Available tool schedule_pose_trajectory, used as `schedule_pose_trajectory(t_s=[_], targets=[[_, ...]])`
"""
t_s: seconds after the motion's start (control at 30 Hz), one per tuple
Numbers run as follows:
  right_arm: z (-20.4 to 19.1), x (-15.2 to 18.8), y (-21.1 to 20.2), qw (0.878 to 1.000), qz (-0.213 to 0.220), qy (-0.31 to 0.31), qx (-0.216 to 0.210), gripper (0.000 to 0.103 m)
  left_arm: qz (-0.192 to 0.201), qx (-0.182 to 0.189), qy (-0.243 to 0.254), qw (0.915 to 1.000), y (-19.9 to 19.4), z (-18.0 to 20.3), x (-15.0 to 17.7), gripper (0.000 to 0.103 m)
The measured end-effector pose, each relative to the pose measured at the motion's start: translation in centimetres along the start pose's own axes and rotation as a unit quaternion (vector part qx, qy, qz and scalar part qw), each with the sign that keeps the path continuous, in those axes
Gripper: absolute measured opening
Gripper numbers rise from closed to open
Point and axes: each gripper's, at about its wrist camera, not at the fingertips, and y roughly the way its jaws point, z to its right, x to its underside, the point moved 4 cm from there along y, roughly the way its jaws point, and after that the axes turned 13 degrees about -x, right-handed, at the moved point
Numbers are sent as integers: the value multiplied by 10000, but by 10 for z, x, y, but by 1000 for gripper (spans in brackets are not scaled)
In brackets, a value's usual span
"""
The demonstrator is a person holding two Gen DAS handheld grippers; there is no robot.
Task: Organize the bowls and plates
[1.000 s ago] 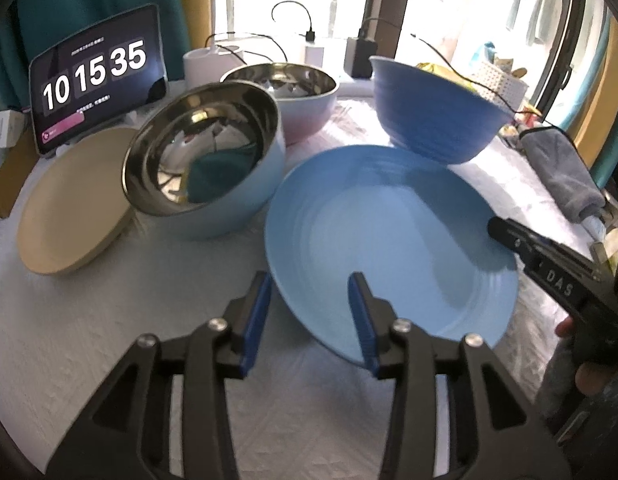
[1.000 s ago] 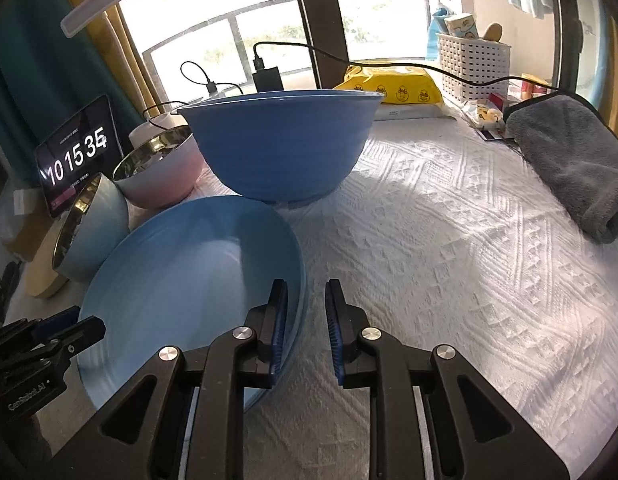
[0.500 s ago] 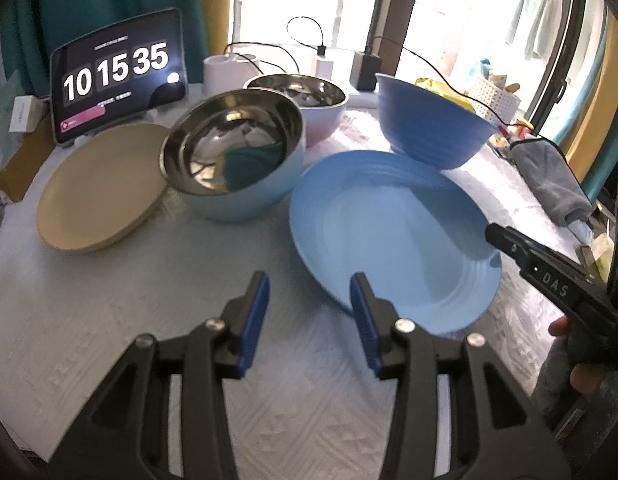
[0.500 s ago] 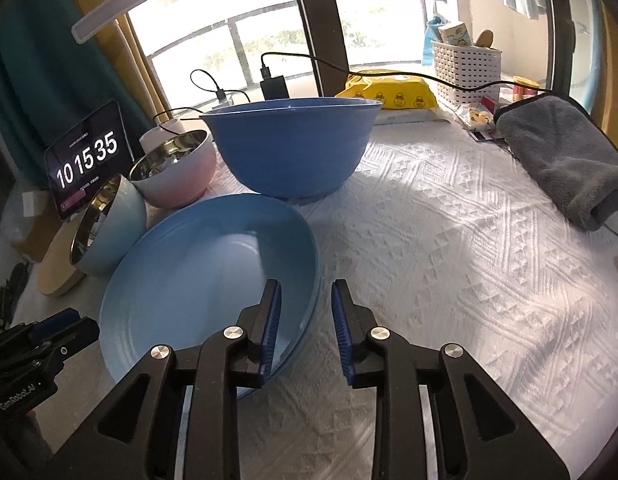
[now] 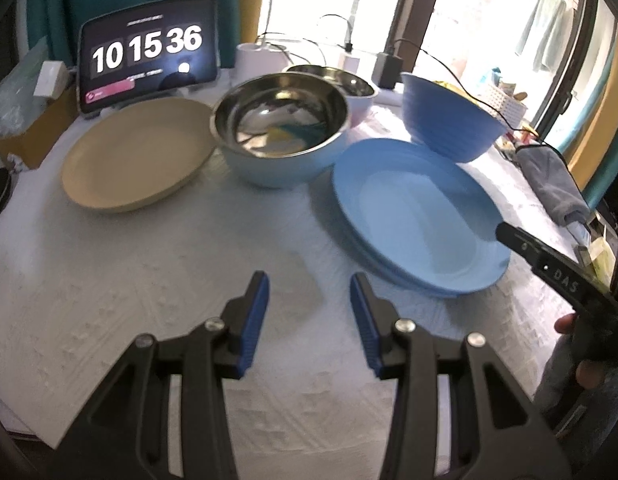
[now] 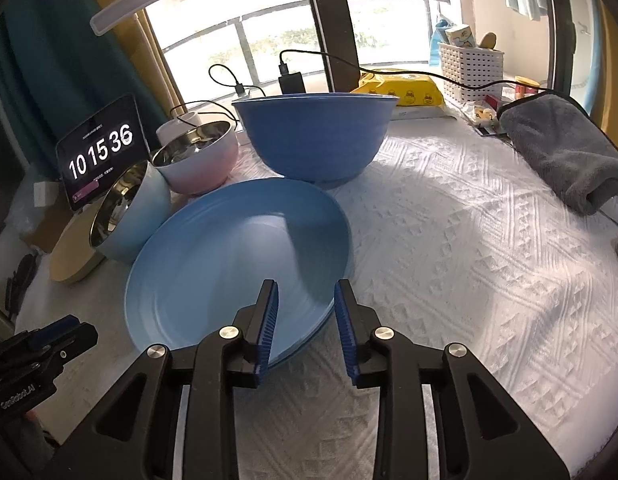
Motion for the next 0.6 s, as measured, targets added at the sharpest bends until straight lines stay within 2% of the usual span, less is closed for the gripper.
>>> schedule_pose_trajectory(t_s=[0.27, 0.6], targets=[[-15, 1, -12, 9999, 110, -7, -17, 32, -101, -188, -233, 9995, 4, -38, 7, 44], [-65, 1, -8, 9986, 39, -369, -373, 32, -110, -378, -536, 9978, 5, -82, 12, 44]])
